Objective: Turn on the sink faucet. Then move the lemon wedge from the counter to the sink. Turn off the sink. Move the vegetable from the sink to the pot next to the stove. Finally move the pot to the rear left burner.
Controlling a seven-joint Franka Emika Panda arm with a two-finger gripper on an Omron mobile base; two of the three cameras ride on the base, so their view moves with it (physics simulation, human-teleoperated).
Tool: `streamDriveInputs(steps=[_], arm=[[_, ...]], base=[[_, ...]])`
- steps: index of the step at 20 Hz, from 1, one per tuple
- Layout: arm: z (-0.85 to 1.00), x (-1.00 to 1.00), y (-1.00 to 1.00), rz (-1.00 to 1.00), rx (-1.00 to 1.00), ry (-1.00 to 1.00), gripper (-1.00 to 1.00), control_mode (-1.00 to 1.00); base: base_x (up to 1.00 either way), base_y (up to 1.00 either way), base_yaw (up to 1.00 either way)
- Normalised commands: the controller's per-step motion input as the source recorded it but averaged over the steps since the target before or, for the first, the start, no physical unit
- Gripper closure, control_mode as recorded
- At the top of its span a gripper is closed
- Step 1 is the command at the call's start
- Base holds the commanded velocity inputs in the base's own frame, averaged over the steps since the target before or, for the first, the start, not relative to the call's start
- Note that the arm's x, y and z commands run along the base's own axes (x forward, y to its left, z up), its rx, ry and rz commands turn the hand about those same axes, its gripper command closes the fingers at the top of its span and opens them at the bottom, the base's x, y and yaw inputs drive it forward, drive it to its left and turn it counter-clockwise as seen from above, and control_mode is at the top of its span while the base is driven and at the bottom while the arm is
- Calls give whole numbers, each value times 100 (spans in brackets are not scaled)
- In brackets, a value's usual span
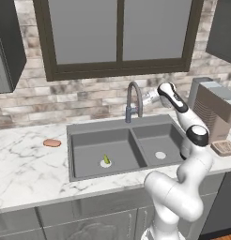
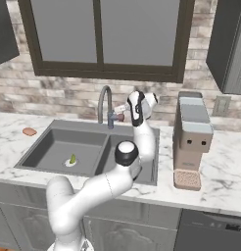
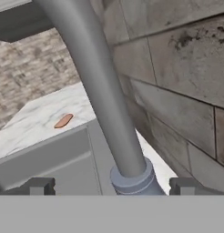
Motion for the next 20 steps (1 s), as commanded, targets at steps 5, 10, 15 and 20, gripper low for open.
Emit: streamDriveInputs(steps=[5,10,15,20], arm=[[0,-8,-28,2,2,-3,-100,-100],[0,-10,-45,1,1,-5,-100,-100],[0,-41,-31,0,0,-9,-100,-100],[5,-88,-8,0,0,-13,-100,-100]], base=[[0,0,0],[0,0,0],[0,0,0],[0,0,0]])
